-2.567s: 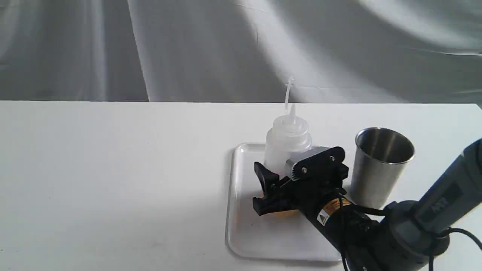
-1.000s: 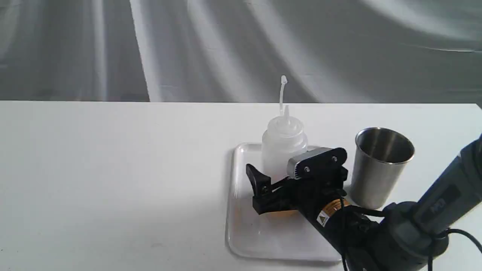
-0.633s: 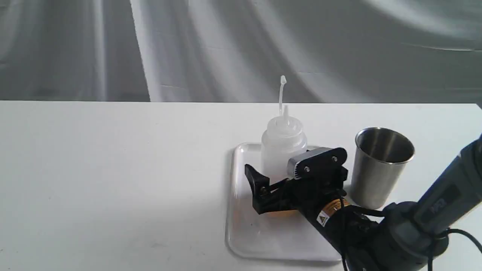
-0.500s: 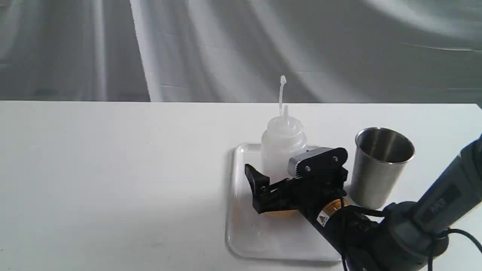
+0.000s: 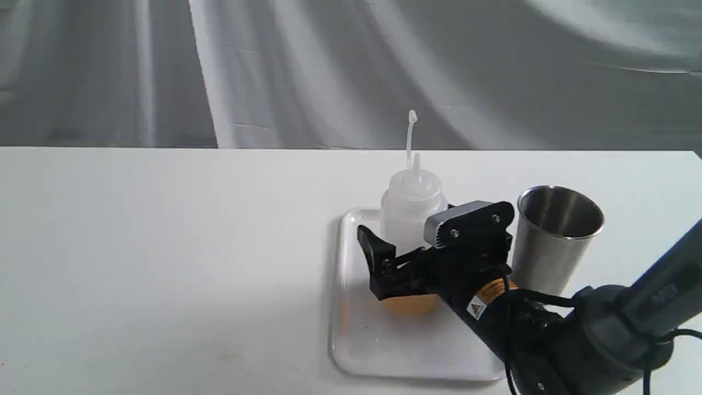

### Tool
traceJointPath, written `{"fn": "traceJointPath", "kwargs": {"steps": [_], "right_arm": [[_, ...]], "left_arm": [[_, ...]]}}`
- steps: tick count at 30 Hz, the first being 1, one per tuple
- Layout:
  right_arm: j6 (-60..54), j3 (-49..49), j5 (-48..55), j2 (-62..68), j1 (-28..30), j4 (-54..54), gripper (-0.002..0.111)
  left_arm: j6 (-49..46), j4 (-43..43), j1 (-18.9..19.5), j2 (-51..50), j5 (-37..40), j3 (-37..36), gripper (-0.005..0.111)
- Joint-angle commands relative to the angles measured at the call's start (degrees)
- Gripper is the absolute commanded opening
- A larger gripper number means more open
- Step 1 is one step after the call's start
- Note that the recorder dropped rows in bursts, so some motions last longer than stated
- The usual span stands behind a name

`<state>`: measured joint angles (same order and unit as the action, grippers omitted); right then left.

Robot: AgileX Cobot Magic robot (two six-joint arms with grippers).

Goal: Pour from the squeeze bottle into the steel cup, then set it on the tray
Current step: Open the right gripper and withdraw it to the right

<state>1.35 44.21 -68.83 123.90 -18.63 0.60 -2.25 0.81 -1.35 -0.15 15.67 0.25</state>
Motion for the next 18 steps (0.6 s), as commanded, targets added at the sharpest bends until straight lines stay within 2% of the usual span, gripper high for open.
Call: {"fn": "traceJointPath", "kwargs": {"steps": [1,18], "right_arm": [[-1.4,-1.5,0.1,-2.1,-0.2,0.9,0.105],[-1.4,-9.3,1.4,-9.7,-0.2,3.3,0.105]], "left_arm": [[0.4,0.1,0.1,0.1,-0.4,-0.3,0.0],[0.1,0.1,0.1,0.1,-0.4,-0.3,0.0]]}}
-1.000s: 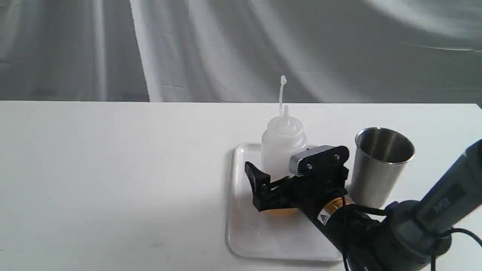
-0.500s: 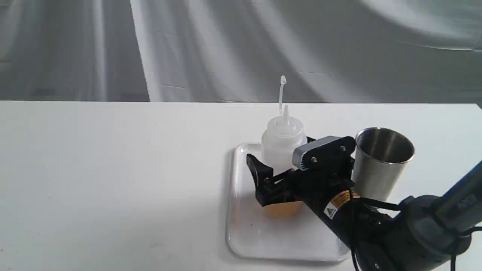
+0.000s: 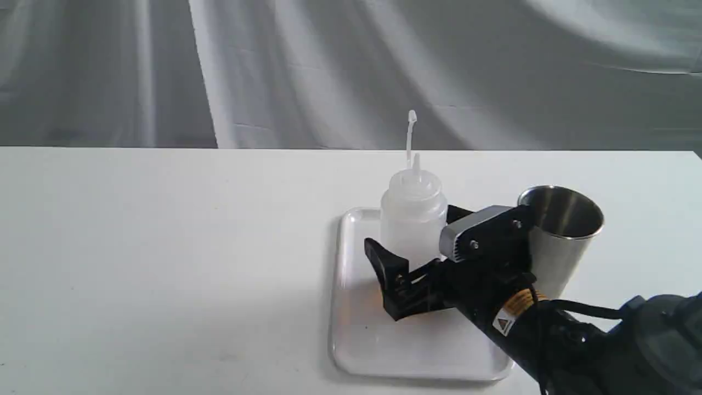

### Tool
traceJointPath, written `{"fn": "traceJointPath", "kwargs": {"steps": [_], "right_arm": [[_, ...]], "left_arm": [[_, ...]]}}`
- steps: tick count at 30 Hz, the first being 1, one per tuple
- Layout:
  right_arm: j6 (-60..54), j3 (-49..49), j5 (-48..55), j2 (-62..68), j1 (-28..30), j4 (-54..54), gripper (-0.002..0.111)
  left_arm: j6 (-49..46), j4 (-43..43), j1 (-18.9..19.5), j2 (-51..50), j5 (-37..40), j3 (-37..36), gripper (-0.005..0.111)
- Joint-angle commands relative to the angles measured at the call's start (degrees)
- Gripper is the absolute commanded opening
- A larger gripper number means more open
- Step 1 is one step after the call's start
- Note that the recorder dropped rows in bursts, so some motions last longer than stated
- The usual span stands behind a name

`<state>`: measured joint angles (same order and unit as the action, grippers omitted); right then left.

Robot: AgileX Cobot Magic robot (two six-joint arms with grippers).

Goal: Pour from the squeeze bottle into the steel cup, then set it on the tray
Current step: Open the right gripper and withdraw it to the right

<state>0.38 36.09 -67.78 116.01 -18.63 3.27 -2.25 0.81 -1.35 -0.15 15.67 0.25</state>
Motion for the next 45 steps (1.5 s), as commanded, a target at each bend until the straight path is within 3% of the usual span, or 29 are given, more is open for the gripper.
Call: {"fn": "traceJointPath", "kwargs": {"steps": [1,14,29,40,45], "right_arm": [[-0.4,-1.8,0.6,-2.8,-0.2,0.6,0.105],[-0.4,-9.8,3.3,-15.3,-0.2,-0.5,0.105],[-0.4,-14.0,20.7,-38.5,-0.2,1.3,0.103],[-0.4,-14.0,42.2,-59.0,-0.2,3.2,0.09],[-0.4,-14.0,50.1,-68.1,-0.2,5.4,0.073]], "left_arm": [[0.1,0.1,0.1,0.1,-0.4,-0.3,0.0],[0.4,0.1,0.1,0.1,-0.4,-0.3,0.0],[0.3,0.1,0.1,0.1,-0.4,-0.3,0.0],[0.1,0.1,0.1,0.1,-0.4,-0.3,0.0],[0.1,0.1,0.1,0.1,-0.4,-0.3,0.0]]}}
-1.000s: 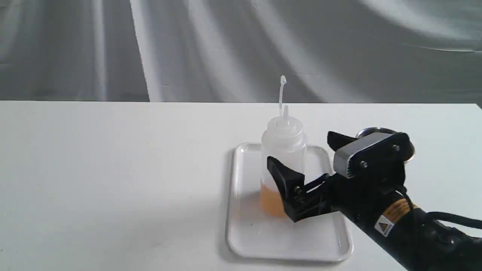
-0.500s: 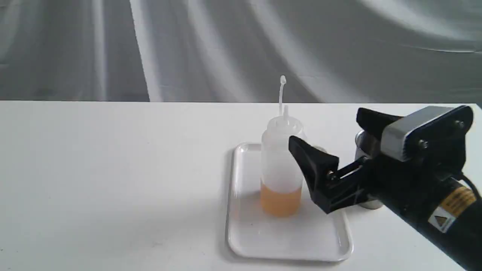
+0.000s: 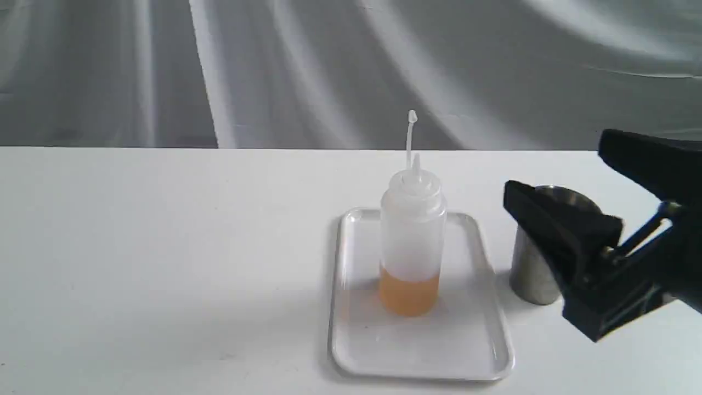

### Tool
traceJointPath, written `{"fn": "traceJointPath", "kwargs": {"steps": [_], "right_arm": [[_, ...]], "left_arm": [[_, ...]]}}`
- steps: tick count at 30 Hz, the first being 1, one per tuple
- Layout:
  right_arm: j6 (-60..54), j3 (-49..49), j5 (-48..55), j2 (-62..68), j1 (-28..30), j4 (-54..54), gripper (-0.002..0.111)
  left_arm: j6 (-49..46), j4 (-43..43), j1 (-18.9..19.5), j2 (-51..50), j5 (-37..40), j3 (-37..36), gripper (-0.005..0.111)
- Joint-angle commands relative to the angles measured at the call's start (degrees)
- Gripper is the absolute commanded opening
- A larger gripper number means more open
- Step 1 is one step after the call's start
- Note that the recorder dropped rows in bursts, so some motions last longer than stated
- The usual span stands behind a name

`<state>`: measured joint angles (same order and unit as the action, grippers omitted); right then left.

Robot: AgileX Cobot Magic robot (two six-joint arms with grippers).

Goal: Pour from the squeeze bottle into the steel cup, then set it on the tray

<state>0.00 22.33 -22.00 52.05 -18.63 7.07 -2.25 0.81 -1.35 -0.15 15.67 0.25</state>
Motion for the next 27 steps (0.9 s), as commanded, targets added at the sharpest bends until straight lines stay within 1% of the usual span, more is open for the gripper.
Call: {"fn": "traceJointPath", "kwargs": {"steps": [1,4,8,12,13,22,27], "right_arm": [[0.0,-0.3,6.0,-5.9,-0.2,1.9,0.068],[0.0,-0.3,10.7,-10.6,-0.2,2.9,0.055],[0.5,-0.3,17.0,-16.7,-0.2,3.0,0.033],[0.5,-0.3,22.9,-22.4,-0.2,3.5,0.001],[0.5,-0.3,23.7,-23.3,-0.2,3.5,0.0],[0.6,-0.3,33.8,-32.4,-0.2,3.2,0.0],[5.0,-0.3,38.4,-36.6,-0.2,3.2,0.0]], "left_arm": [[0.1,0.1,0.1,0.1,-0.4,-0.3,0.0],[0.1,0.1,0.1,0.1,-0.4,-0.3,0.0],[0.3,0.1,0.1,0.1,-0.4,-0.3,0.0],[0.3,0.1,0.1,0.1,-0.4,-0.3,0.0],[0.3,0.1,0.1,0.1,-0.4,-0.3,0.0],[0.3,0.1,0.1,0.1,-0.4,-0.3,0.0],[0.3,0.1,0.1,0.1,-0.4,-0.3,0.0]]}}
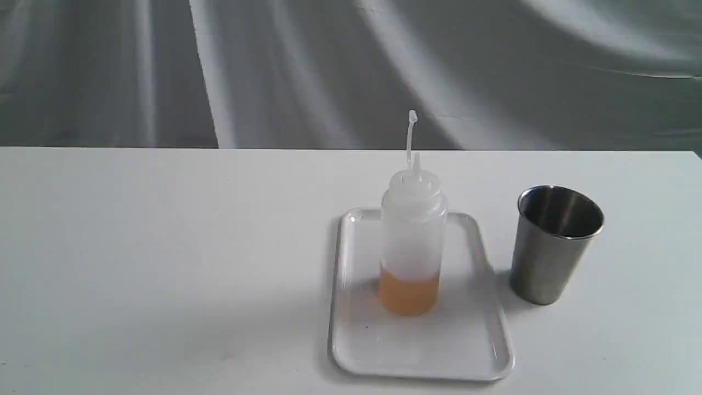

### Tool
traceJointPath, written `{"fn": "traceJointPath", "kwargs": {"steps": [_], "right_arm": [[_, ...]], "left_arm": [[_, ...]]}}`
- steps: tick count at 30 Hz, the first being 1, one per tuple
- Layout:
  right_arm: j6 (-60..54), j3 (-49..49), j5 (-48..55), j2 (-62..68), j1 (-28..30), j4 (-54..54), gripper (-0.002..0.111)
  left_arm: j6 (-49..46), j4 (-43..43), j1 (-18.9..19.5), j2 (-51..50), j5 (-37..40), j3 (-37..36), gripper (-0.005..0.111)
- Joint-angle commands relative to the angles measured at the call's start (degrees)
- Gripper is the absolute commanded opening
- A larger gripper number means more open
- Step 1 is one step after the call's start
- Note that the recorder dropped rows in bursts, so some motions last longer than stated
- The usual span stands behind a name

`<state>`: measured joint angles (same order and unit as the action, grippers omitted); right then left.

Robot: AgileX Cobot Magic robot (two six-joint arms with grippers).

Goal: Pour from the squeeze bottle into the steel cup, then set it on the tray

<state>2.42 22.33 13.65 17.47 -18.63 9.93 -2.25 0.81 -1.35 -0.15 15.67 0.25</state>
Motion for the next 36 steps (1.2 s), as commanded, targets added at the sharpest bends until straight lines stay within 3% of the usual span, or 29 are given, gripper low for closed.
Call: {"fn": "traceJointPath", "kwargs": {"steps": [1,5,14,36], "right_arm": [[3.5,-0.3,3.9,-2.8,-0.2,0.4,0.0],[4.1,-0.4,7.5,-5.5,-0.2,0.4,0.0],[4.1,-7.6,0.6,-10.3,-0.2,0.4,0.0],[4.1,-22.3,0.5,-15.3,1.6,0.4,0.0]], "left_arm": [[0.3,0.1,0.1,0.1,-0.4,-0.3,0.0],[0.3,0.1,0.1,0.1,-0.4,-0.3,0.0],[0.3,0.1,0.1,0.1,-0.4,-0.3,0.0],[0.3,0.1,0.1,0.1,-0.4,-0.3,0.0]]}}
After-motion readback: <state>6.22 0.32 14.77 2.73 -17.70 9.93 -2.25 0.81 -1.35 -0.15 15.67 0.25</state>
